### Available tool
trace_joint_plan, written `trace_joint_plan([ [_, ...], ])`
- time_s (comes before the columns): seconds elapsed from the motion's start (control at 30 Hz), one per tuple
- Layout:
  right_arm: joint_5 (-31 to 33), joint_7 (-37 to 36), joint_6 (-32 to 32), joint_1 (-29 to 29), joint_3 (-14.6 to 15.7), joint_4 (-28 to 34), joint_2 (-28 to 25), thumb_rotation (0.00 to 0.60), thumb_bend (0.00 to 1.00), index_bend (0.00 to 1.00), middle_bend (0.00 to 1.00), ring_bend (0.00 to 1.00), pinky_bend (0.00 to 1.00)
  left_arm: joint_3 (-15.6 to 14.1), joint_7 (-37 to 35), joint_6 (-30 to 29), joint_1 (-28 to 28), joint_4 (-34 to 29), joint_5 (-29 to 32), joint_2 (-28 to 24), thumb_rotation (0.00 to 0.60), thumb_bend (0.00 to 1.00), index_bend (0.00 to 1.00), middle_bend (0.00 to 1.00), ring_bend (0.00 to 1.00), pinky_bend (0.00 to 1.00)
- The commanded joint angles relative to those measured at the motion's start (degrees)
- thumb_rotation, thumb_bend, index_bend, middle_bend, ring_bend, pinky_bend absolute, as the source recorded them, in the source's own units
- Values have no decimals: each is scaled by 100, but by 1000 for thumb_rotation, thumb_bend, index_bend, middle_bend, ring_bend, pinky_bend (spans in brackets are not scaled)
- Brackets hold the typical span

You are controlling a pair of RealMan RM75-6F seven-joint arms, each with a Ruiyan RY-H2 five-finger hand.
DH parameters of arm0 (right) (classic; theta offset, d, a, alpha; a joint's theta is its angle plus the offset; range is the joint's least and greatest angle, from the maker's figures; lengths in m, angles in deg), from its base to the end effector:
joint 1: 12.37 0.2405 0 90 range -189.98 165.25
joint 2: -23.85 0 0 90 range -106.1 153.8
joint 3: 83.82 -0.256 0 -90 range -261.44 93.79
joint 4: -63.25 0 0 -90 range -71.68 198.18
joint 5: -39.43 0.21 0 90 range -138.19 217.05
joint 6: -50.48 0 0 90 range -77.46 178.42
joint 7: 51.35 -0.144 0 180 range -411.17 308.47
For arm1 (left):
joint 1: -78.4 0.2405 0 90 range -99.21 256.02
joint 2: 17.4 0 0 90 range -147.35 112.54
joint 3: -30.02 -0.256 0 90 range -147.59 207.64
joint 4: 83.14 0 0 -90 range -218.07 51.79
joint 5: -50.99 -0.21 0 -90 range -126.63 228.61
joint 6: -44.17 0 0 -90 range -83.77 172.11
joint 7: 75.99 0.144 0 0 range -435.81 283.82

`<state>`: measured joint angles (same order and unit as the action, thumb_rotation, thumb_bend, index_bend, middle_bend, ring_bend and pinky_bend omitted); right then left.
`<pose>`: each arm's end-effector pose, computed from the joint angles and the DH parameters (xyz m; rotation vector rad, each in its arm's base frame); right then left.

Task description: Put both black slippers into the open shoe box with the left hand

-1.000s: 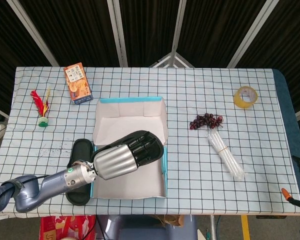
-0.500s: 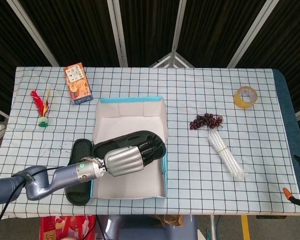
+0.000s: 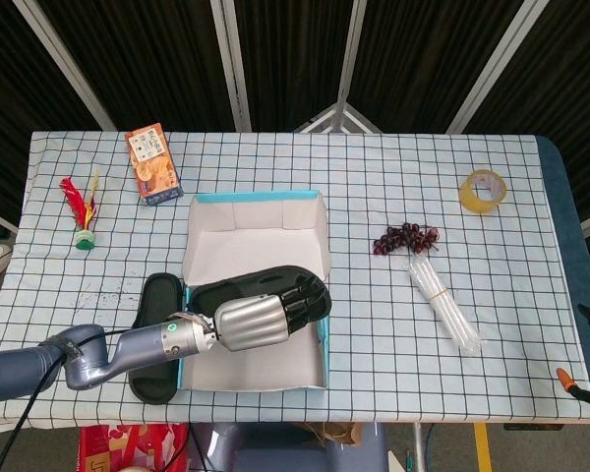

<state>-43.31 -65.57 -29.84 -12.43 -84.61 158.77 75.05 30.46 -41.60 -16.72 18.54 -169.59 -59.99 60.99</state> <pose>-0.3419 -0.1437 0.2165 1.2772 -1.1137 0.8007 -0.0373 0.3025 0.0108 -2.2660 0.6819 -1.0546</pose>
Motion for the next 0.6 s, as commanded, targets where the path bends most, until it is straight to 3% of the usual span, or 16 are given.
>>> trace_joint_plan([
  [0.03, 9, 3, 14, 4, -2, -4, 1, 600, 306, 31, 113, 184, 127, -39, -61, 29, 40, 45, 16, 56, 600, 362, 512, 524, 90, 136],
  [0.6, 101, 65, 116, 40, -28, 0, 11, 600, 307, 31, 113, 183, 127, -138, -505, 182, 39, 702, -29, 579, 600, 361, 506, 486, 90, 150],
])
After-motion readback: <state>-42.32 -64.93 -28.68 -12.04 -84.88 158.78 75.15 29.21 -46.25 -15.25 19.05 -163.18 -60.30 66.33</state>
